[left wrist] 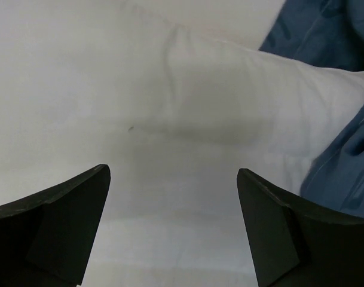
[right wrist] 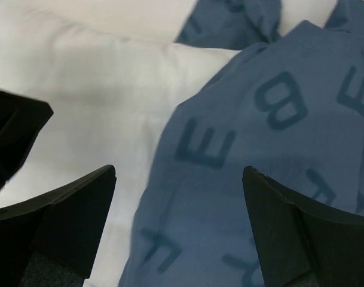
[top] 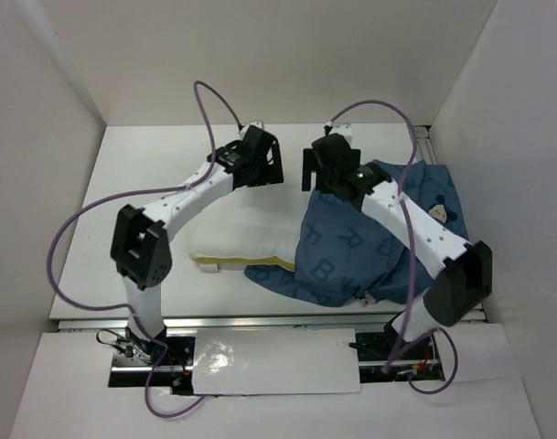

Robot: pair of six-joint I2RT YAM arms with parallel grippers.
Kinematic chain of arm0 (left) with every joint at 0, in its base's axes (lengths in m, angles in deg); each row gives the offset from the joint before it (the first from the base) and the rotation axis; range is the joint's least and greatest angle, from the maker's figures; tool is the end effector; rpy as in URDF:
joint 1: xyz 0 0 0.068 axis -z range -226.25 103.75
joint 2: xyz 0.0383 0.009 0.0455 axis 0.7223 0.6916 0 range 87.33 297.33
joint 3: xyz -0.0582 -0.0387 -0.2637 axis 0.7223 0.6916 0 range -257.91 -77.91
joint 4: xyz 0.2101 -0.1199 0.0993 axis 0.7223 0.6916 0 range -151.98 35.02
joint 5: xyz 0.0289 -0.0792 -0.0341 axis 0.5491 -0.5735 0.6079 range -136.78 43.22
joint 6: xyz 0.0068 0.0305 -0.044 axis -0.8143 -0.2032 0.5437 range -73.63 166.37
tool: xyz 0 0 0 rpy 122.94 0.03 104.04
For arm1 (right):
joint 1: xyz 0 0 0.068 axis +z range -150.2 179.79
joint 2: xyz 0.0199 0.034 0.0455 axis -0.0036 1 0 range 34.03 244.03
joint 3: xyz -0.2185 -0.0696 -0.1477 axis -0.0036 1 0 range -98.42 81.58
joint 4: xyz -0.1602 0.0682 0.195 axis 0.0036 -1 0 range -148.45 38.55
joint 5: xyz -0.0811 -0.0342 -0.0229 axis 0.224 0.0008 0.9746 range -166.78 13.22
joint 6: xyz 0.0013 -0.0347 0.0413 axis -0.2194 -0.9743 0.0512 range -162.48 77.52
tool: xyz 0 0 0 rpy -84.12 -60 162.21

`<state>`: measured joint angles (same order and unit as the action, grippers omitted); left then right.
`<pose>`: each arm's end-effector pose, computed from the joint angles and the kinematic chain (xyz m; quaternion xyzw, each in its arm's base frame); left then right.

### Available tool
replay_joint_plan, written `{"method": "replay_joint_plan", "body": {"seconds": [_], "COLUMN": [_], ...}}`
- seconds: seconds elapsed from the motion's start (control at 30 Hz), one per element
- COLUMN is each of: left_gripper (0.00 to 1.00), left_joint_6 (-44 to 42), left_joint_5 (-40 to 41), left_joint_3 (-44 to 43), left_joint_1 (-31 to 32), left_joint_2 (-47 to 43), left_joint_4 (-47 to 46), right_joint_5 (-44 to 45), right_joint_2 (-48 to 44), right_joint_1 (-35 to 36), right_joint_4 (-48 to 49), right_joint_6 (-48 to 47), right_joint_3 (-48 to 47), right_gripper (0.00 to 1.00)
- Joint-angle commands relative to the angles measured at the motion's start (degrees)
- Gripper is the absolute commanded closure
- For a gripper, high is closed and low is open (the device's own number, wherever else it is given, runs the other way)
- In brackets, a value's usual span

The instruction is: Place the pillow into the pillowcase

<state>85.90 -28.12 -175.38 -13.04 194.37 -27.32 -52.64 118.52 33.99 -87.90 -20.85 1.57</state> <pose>0.3629 -0.2238 0.3092 -0.1130 0.9043 -0.1073 0.3975 0.2763 0.1700 0.3471 -0.0111 0.8938 0.0220 0.4478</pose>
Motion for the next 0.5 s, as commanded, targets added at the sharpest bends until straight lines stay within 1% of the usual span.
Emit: {"method": "replay_joint_plan", "body": {"seconds": [0.0, 0.03, 0.07, 0.1, 0.13, 0.17, 0.23, 0.27, 0.3, 0.33, 0.37, 0.4, 0.43, 0.47], "left_gripper": [0.00, 0.00, 0.00, 0.00, 0.00, 0.00, 0.00, 0.03, 0.08, 0.31, 0.44, 0.65, 0.99, 1.00], "left_joint_6": [-6.4, -7.0, -7.0, -7.0, -7.0, -7.0, -7.7, -7.7, -7.7, -7.7, -7.7, -7.7, -7.7, -8.3], "left_joint_5": [-3.7, -5.2, -5.2, -5.2, -5.2, -5.9, -7.4, -8.0, -8.5, -9.2, -11.7, -13.1, -14.2, -15.5], "left_joint_3": [-7.6, -9.3, -10.4, -10.5, -10.5, -8.9, -7.0, -4.6, -3.4, -2.4, 0.4, 2.0, 3.3, 5.6], "left_joint_1": [0.4, 0.4, 0.4, 0.4, 0.4, 0.4, 0.4, 0.4, 0.4, 0.4, 0.9, 0.9, 0.9, 1.4], "left_joint_2": [8.1, 10.0, 11.6, 12.9, 14.7, 15.4, 16.8, 16.8, 17.4, 17.4, 18.0, 18.0, 18.0, 17.4], "left_joint_4": [-3.5, -2.1, -2.0, -2.0, -2.0, -2.0, -3.9, -6.2, -7.2, -8.1, -11.2, -12.8, -14.0, -15.2], "right_joint_5": [-2.1, -3.4, -5.8, -6.5, -7.5, -9.0, -9.5, -9.6, -9.6, -9.6, -8.9, -8.3, -7.5, -6.7], "right_joint_2": [5.3, 7.1, 10.7, 12.7, 14.6, 18.2, 21.3, 24.0, 25.1, 26.1, 27.7, 27.7, 28.3, 28.3], "right_joint_1": [-6.3, -7.3, -7.9, -8.5, -8.5, -9.1, -9.1, -9.1, -9.6, -9.6, -10.1, -10.1, -10.1, -10.1], "right_joint_4": [2.8, 2.8, 3.7, 2.7, 2.0, 1.4, -1.2, -1.9, -3.3, -4.0, -6.1, -6.7, -6.7, -6.7], "right_joint_6": [-0.4, -2.6, -3.4, -3.4, -4.7, -5.5, -5.5, -5.5, -5.5, -5.5, -5.5, -5.5, -4.9, -4.9], "right_joint_3": [-7.0, -8.4, -9.9, -11.7, -15.5, -17.0, -20.4, -21.1, -21.6, -22.1, -22.1, -22.1, -21.6, -20.6], "right_gripper": [0.07, 0.08, 0.08, 0.08, 0.10, 0.11, 0.14, 0.14, 0.16, 0.16, 0.16, 0.16, 0.16, 0.16]}}
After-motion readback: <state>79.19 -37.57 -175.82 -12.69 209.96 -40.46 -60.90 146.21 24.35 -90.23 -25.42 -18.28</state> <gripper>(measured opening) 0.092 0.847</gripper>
